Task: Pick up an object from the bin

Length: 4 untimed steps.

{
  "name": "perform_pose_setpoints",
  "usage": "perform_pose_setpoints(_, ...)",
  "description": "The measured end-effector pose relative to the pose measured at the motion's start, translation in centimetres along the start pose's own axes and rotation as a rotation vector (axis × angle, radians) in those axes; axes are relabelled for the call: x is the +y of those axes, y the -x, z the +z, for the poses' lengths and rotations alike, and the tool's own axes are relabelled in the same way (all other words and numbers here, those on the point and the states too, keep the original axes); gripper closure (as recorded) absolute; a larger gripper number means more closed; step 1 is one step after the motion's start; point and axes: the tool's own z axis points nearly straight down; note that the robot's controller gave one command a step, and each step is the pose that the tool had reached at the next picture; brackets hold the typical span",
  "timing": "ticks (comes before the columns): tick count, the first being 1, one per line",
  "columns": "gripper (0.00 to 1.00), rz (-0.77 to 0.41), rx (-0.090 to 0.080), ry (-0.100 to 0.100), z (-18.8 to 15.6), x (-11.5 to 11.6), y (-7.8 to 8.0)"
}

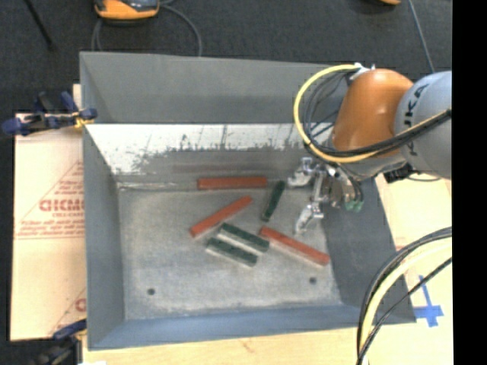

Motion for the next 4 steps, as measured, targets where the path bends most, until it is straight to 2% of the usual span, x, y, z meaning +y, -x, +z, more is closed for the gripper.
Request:
perform_pose_setpoints(1,0.0,-0.017,0.007,0.0,4.32,1.76,0.24)
perform_pose_setpoints(2,1.0,-0.019,-0.006,-0.001,5.07,1.77,0.03)
perform_pose_setpoints(3,0.0,-0.02,0.0,-0.001,5.3,1.82,-0.17)
perform_pose_setpoints(4,0.0,-0.021,0.001,-0.001,5.31,1.82,-0.18)
